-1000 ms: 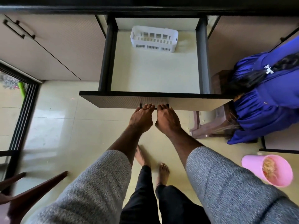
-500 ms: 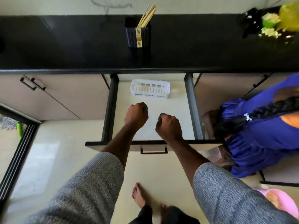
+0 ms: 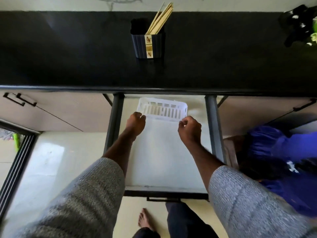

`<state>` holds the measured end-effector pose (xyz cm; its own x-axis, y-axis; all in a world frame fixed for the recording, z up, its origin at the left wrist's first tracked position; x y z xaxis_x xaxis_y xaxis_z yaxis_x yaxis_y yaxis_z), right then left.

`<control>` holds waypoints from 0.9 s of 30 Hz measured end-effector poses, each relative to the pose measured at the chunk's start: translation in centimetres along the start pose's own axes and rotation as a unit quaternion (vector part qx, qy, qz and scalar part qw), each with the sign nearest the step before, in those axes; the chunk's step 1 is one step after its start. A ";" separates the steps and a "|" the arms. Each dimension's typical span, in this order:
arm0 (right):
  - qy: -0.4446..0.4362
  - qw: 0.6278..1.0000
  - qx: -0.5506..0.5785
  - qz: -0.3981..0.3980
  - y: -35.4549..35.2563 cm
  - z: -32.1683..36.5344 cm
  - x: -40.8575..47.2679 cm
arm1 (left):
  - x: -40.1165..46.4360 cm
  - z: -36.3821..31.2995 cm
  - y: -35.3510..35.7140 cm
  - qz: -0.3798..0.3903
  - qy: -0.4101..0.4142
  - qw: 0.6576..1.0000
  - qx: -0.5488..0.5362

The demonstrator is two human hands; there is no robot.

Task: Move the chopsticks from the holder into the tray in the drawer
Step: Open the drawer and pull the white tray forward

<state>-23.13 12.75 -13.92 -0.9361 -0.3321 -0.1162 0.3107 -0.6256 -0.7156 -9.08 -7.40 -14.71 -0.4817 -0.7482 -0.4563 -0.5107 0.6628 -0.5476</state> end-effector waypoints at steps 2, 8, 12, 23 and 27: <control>0.019 0.999 -0.019 0.017 1.2 -0.7 2.6 | 2.5 0.4 0.5 0.003 -0.030 0.999 -0.019; 0.083 0.991 -0.091 0.047 3.0 -2.7 8.2 | 7.4 1.0 2.2 0.027 -0.095 0.993 -0.059; 0.111 0.984 -0.099 0.095 4.9 -3.7 10.1 | 9.8 2.0 3.0 0.047 -0.124 0.984 -0.115; 0.118 0.985 -0.115 0.041 3.8 -4.5 7.3 | 8.2 4.6 2.1 0.019 -0.098 0.986 -0.131; 0.128 0.984 -0.114 0.041 2.7 -5.0 4.8 | 5.3 6.3 1.5 0.006 -0.085 0.987 -0.133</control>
<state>-27.59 13.01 -19.81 -0.9294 -0.1680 -0.3285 0.3690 -0.4192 -0.8295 -7.88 -10.55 -22.41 -0.3736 -0.7196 -0.5853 -0.6855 0.6393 -0.3485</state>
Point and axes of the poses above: each hand's wrist, its own x-axis towards the middle knuckle, its own y-axis out of the palm, z = x × y, the point moved 6 cm from there along x, towards the middle knuckle, and after that the axes turned 1 degree about -x, right-handed, at the moved point
